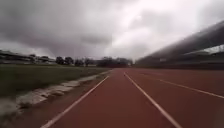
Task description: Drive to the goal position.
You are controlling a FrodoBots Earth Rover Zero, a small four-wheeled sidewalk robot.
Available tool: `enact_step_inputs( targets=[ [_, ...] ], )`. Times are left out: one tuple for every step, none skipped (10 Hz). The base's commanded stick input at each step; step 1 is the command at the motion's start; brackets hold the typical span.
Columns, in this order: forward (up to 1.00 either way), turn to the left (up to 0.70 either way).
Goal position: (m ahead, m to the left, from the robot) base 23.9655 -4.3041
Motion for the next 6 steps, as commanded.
enact_step_inputs(
  targets=[
    [0.70,0.11],
    [0.70,0.06],
    [0.70,0.02],
    [0.70,0.00],
    [0.70,0.00],
    [0.70,0.00]
  ],
)
